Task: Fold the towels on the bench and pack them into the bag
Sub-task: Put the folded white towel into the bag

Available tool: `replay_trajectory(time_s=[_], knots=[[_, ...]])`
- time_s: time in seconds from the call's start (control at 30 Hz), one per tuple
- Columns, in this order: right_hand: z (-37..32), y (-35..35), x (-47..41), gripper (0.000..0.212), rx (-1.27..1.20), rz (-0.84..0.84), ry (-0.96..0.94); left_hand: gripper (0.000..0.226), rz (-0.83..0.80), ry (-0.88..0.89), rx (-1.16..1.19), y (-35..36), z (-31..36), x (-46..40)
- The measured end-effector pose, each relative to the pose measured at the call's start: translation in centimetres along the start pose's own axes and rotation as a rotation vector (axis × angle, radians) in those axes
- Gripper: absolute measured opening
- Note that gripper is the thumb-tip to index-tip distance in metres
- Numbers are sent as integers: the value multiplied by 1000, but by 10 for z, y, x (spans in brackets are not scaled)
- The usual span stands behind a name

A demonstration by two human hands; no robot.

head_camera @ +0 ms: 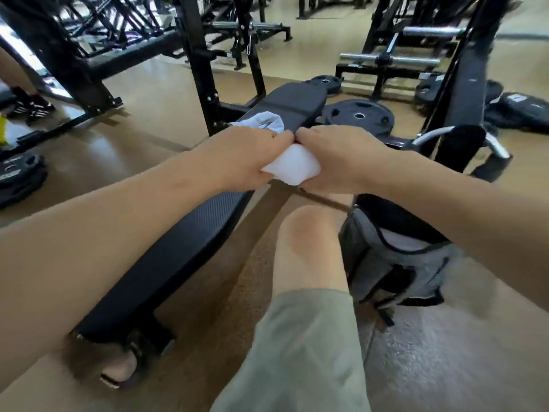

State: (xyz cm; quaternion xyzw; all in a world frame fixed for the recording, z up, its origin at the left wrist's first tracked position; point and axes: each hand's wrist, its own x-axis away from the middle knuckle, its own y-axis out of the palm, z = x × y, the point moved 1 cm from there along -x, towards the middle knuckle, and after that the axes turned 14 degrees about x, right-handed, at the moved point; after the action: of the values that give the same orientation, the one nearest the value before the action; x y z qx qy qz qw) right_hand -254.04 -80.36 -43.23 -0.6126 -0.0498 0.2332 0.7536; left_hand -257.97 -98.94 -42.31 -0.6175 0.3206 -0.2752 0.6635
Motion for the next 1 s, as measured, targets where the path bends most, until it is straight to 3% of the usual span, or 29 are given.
replay_trajectory(time_s=[0.2,0.4,0.57,0.73,0.87,1.0], knots=[[40,-1,38,30,141,-68,98,33,-27,80,49,11,43,-43],[66,17,73,28,-12,-191,157,63,-36,144,90,35,58,-58],[65,21,82,53,-55,-279,194,53,-23,170,193,48,66,-73],[80,35,89,52,18,-320,255,52,-21,196,275,66,78,-96],[101,62,104,35,78,-434,324,49,-129,150,406,90,81,-110],[106,97,123,32,160,-535,334,49,-184,278,454,125,89,-112]])
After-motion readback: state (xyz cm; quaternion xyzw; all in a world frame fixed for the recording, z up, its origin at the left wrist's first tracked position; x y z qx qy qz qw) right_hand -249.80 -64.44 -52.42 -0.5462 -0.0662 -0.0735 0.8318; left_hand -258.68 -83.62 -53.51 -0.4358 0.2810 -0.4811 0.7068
